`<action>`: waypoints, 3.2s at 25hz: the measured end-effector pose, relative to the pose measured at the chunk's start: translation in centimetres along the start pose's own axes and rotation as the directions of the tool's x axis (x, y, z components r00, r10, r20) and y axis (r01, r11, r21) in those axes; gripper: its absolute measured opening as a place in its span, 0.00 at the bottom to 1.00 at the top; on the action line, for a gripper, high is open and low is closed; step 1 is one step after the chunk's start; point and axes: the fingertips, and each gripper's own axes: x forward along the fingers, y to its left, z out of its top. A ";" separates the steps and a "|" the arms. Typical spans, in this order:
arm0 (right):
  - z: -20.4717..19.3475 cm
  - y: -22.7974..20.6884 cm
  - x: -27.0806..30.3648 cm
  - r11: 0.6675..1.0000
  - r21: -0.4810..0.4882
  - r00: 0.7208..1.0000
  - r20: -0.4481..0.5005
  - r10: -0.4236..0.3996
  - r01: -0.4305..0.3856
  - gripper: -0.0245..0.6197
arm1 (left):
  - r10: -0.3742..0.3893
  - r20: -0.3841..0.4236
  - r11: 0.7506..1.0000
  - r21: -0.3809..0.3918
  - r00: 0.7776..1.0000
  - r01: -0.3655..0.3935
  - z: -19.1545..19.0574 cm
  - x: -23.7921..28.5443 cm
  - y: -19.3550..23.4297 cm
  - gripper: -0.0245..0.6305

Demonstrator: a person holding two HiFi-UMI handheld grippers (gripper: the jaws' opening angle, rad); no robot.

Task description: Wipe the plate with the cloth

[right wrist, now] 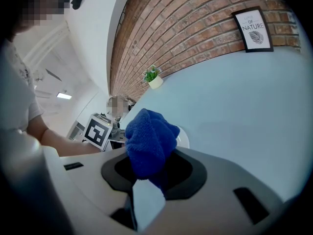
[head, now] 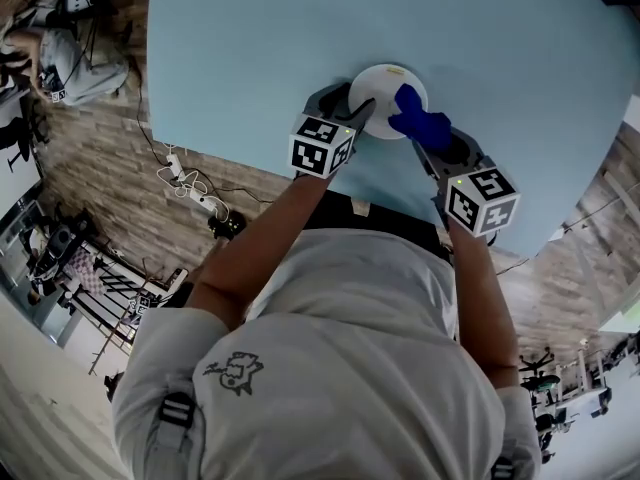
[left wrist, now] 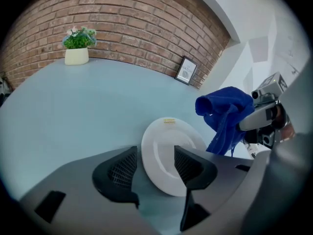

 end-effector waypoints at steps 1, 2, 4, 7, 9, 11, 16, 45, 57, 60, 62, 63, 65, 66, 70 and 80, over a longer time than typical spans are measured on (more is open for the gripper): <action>0.0 0.0 0.1 1.000 0.001 1.000 -0.002 0.002 -0.002 0.22 | 0.016 0.002 1.000 0.000 1.000 -0.016 0.1 -0.1 0.1 0.39; 0.0 0.0 0.1 1.000 0.002 1.000 -0.002 0.004 -0.004 0.22 | 0.025 0.005 1.000 -0.007 1.000 -0.025 0.2 -0.2 0.2 0.39; 0.3 0.2 0.0 1.000 -0.003 1.000 0.002 0.008 -0.008 0.22 | 0.028 0.012 0.999 -0.022 1.000 -0.028 0.4 -0.5 0.0 0.39; 0.8 0.8 -0.5 1.000 -0.018 1.000 0.010 0.014 -0.014 0.22 | 0.031 0.028 0.999 -0.025 0.999 -0.030 0.9 -1.4 -0.4 0.39; 1.3 1.2 -0.8 0.999 -0.034 1.000 0.018 0.020 -0.020 0.22 | 0.028 0.047 0.999 -0.027 0.999 -0.027 1.5 -2.3 -0.8 0.39; 1.7 1.6 -1.4 0.998 -0.050 0.999 0.026 0.027 -0.025 0.22 | 0.019 0.065 1.000 -0.026 0.998 -0.018 2.2 -3.2 -1.5 0.39; 2.6 3.3 -2.8 0.992 -0.115 0.998 0.038 0.056 -0.051 0.22 | -0.001 0.156 1.000 -0.017 0.988 0.003 4.8 -7.0 -4.1 0.39; -6.2 29.4 -14.6 0.916 -0.381 0.923 0.384 0.034 0.124 0.22 | -0.231 0.519 0.963 0.242 0.823 0.118 -5.8 -38.9 -15.8 0.05; -12.1 36.6 -21.3 0.860 -0.489 0.895 0.435 0.097 0.144 0.22 | -0.314 0.563 0.937 0.315 0.765 0.153 -9.5 -45.2 -22.7 0.05; -13.9 37.1 -23.5 0.846 -0.516 0.897 0.426 0.115 0.137 0.22 | -0.289 0.581 0.941 0.320 0.761 0.113 -10.5 -46.4 -24.6 0.05; -15.2 37.2 -24.9 0.837 -0.532 0.899 0.418 0.131 0.126 0.22 | -0.256 0.601 0.947 0.314 0.757 0.070 -11.2 -47.0 -26.0 0.05; -15.9 37.2 -25.5 0.833 -0.540 0.900 0.413 0.141 0.118 0.22 | -0.239 0.613 0.950 0.310 0.753 0.050 -11.6 -47.2 -26.7 0.05; -17.3 37.2 -26.9 0.822 -0.560 0.902 0.402 0.158 0.105 0.22 | -0.218 0.637 0.954 0.298 0.739 0.024 -12.6 -47.5 -28.5 0.05; -18.0 37.2 -27.6 0.814 -0.572 0.903 0.396 0.166 0.101 0.22 | -0.211 0.647 0.956 0.294 0.732 0.016 -13.2 -47.6 -29.4 0.05; -20.4 37.3 -30.8 0.799 -0.595 0.902 0.390 0.188 0.091 0.22 | -0.188 0.672 0.962 0.273 0.716 -0.004 -15.0 -47.7 -33.1 0.05; -25.1 37.9 -36.2 0.814 -0.578 0.886 0.403 0.228 0.054 0.22 | -0.177 0.690 0.967 0.256 0.702 -0.008 -19.0 -48.8 -39.3 0.05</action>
